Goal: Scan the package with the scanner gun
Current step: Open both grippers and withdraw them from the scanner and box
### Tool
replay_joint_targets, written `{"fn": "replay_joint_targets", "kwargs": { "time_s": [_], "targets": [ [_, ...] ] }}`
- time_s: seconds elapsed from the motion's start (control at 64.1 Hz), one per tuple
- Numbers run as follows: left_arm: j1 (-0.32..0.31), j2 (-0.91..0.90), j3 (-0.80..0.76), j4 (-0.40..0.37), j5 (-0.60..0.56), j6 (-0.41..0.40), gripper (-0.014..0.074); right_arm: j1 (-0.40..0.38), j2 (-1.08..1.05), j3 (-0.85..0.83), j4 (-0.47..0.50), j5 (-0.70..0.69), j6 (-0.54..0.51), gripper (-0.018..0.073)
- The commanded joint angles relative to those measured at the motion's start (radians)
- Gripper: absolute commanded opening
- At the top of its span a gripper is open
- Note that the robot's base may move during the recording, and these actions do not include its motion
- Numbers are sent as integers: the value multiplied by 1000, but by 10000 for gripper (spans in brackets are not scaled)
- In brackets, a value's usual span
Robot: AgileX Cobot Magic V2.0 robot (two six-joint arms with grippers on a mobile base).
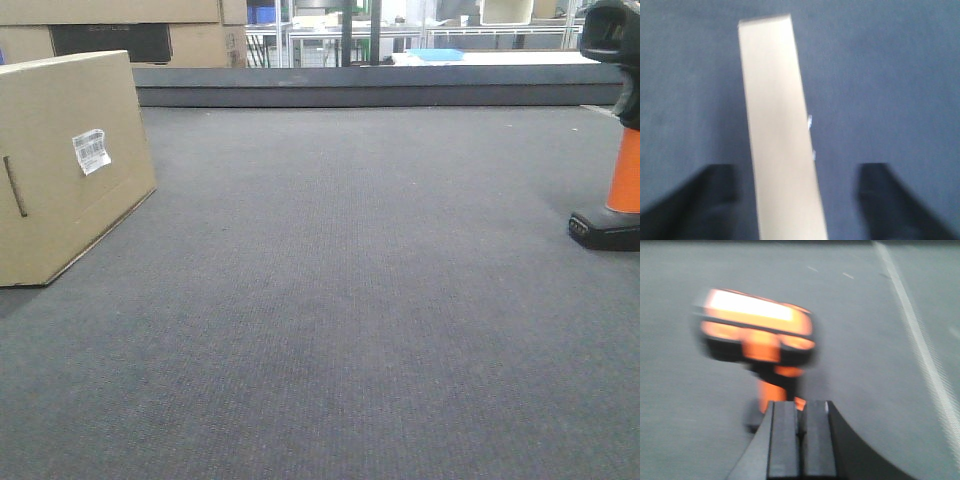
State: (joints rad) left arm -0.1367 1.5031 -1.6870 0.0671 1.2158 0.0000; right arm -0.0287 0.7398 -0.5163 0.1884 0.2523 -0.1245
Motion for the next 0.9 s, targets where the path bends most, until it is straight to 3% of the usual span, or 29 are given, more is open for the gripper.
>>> {"fn": "replay_joint_targets", "kwargs": {
  "time_s": [0.0, 0.156, 0.593, 0.671, 0.889],
  "targets": [
    [4, -105, 125, 12, -63, 0, 151, -21, -34, -2, -14, -5, -8, -154],
    [4, -269, 373, 31, -267, 0, -112, -17, -109, 28, -14, 11, -8, -154],
    [4, -829, 1050, 32, -908, 0, -111, -17, -452, 203, -14, 95, -8, -154],
    [4, -916, 1123, 32, -958, 0, -111, -17, -505, 203, -14, 141, -8, -154],
    [4, -1120, 1238, 30, -965, 0, -111, -17, -631, 196, -14, 147, -8, -154]
  ]
}}
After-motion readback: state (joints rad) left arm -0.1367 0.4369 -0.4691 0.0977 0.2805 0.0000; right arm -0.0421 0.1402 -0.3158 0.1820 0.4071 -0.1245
